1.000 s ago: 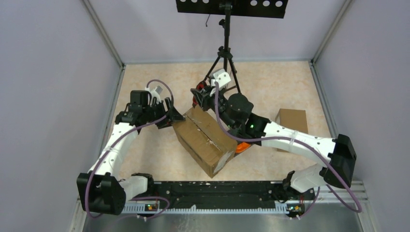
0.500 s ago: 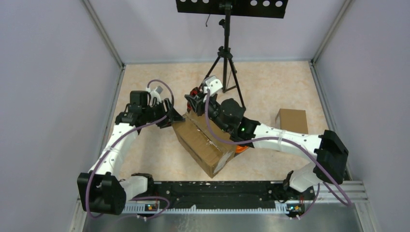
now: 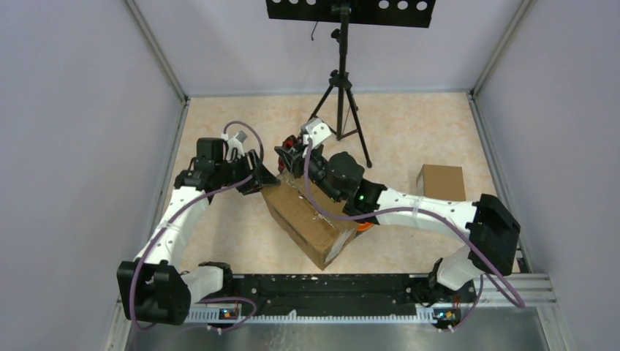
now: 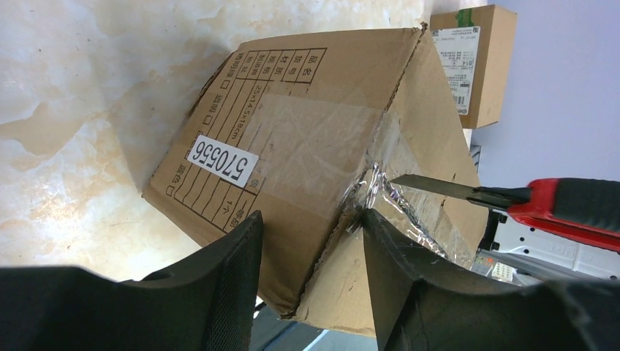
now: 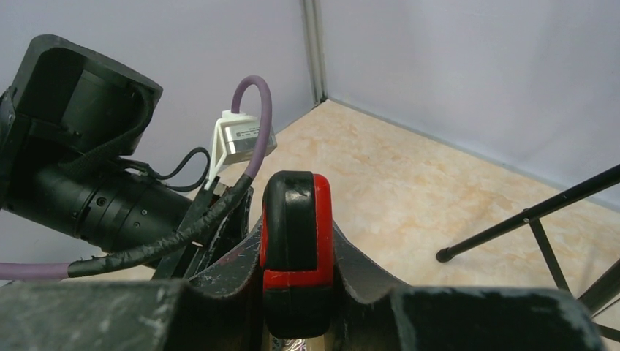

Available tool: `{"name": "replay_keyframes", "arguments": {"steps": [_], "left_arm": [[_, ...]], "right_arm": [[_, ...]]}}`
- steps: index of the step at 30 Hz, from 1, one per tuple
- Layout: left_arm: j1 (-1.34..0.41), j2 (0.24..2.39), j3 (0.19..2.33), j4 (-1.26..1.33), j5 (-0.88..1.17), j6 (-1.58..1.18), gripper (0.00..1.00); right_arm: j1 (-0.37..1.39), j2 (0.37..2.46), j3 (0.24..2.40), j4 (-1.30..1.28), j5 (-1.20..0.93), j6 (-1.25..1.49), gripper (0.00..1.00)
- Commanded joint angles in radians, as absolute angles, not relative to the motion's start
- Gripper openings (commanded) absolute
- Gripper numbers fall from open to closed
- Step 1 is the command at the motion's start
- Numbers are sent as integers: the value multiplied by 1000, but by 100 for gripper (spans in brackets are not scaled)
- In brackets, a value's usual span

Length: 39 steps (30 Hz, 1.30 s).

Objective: Unpack the express box
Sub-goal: Cut the express box at the center of the board.

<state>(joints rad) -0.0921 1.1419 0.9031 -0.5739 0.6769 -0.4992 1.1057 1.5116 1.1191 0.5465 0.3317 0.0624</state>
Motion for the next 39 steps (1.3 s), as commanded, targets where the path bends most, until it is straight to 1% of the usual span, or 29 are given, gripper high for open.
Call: {"name": "replay_keyframes", "arguments": {"steps": [1,14,22,31,39], "left_arm": [[-89,1130,888,-555,698,-505,55],[-89,1126,886,-561,687,-510,54],[-89,1115,869,-546,678,-552,53],[-89,1088,849,-545,635,-588,49],[-89,1086,850,-547,641,-592,48]], "right_arm": [[1120,1514,1107,624,324,64,0],[1125,1516,1083,634,332,38,0],[1155,1517,1067,620,352,-38,0],[1164,1485,1023,636,379,-58,0],[1165,1496,1072,651,371,-86,0]]}}
